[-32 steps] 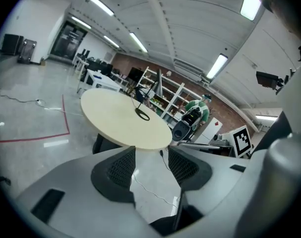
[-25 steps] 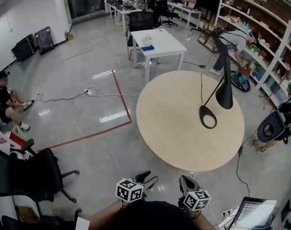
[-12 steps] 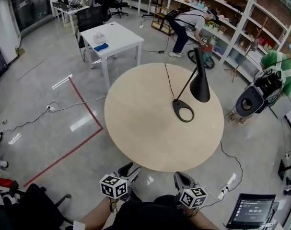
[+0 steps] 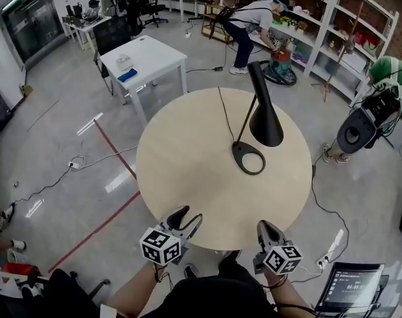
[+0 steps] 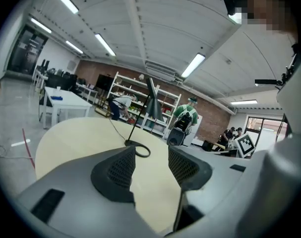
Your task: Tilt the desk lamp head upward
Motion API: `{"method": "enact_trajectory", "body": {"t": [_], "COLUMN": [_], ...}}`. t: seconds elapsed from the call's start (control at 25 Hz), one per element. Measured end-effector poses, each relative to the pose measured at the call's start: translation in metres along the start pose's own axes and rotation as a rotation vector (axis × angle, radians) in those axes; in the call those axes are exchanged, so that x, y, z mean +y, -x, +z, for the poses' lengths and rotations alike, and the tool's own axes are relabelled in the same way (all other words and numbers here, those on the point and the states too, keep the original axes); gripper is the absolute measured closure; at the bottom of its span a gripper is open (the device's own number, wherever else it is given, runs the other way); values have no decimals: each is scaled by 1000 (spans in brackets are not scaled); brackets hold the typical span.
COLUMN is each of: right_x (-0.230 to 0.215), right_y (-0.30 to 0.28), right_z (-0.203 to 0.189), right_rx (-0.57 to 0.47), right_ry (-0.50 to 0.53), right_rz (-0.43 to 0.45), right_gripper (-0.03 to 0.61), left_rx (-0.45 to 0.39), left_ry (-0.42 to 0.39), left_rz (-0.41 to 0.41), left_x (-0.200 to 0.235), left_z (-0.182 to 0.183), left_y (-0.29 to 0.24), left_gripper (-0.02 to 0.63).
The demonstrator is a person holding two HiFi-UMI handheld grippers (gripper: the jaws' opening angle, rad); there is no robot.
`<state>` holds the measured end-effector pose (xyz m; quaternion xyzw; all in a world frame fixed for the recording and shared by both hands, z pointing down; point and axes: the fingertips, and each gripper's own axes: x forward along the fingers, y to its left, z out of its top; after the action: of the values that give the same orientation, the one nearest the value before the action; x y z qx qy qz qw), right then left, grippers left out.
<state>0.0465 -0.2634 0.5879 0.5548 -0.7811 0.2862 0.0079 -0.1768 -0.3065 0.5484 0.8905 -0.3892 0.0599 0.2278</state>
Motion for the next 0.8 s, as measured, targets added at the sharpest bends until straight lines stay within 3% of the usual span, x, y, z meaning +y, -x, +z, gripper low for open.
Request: {"method": "enact_trajectory", "body": {"t": [0.16, 0.48, 0.8], "right_x": [-32, -62, -66], "right_y": [-30, -83, -115], "right_z": [47, 130, 163], "right_rx": [-54, -140, -163], "right_ry": [2, 24, -60], "right_rz": [68, 190, 244], "right_gripper": [574, 574, 574], "left_rx": [-53, -183, -242], "left_ry": [-88, -181, -341], "left_rz": [47, 121, 69], "left_x": [-6, -1, -18], "left_z": [48, 145, 226], "left_y": [-28, -71, -120], "left_gripper": [399, 399, 399]}}
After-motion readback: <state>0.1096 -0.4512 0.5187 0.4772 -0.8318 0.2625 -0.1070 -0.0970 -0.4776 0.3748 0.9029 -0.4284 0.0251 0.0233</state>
